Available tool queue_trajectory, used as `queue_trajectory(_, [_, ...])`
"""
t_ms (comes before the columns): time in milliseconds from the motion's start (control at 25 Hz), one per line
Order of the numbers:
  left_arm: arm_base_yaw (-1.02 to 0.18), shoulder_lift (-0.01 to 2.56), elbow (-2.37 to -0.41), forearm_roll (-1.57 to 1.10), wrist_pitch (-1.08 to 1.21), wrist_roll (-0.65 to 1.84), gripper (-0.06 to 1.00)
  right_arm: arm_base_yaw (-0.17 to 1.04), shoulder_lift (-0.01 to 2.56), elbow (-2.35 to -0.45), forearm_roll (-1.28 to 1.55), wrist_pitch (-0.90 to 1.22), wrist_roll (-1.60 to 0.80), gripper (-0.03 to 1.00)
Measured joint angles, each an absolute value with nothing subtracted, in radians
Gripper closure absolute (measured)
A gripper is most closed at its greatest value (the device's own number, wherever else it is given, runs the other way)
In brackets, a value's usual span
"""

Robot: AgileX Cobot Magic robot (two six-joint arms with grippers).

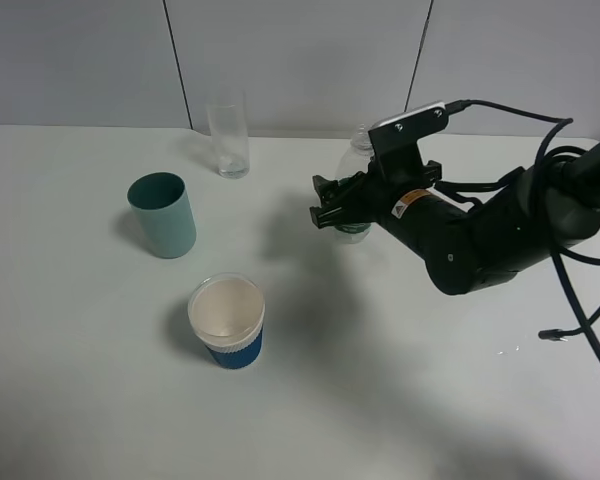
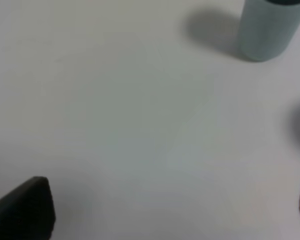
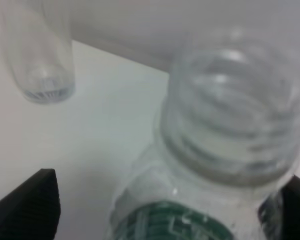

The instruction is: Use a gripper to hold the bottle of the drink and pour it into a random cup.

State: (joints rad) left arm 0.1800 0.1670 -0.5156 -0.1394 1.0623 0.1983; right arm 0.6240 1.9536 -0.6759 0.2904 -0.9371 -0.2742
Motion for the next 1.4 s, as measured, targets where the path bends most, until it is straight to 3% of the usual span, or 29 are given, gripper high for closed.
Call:
queue_trajectory(840, [0.18,0.167,-0.516,-0.139,1.062,0.198,-0.05,0.623,1.662,-0.673,0.279,-0.776,-0.422,0.19])
queue_trajectory(1400, [0.18,0.167,-0.516,-0.139,1.062,0.198,-0.05,0.445,1.417,-0.673,0.221,-0.538,-0.506,0.19])
